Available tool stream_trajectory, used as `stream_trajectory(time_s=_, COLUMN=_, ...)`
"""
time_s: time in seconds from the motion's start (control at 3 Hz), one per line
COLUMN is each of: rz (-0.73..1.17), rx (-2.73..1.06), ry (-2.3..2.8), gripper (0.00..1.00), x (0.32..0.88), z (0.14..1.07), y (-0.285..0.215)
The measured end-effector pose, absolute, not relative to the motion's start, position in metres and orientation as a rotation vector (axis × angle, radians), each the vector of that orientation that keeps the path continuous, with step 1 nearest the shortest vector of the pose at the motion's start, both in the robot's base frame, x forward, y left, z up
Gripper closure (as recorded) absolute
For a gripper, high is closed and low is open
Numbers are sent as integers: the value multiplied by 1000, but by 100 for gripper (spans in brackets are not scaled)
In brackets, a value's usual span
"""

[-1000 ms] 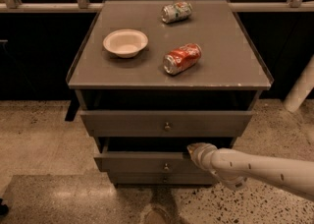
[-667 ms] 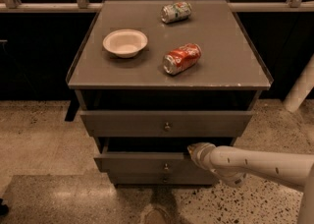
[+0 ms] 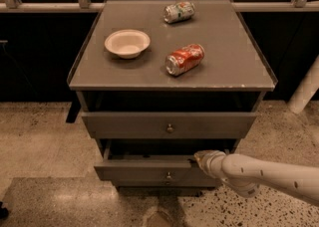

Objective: Open middle drawer

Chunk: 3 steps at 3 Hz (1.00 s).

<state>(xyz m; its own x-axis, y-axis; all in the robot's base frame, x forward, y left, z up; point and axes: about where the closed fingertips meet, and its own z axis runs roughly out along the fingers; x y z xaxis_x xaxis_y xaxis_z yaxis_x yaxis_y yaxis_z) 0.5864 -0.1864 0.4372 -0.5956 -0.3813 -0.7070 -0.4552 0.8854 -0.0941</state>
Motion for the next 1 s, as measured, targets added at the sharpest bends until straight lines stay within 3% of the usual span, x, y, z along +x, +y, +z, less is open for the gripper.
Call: stream_trajectory(time_s=1.0, rz=215, rx=-531, ry=2289, gripper=100, x=534, z=443, y=-215)
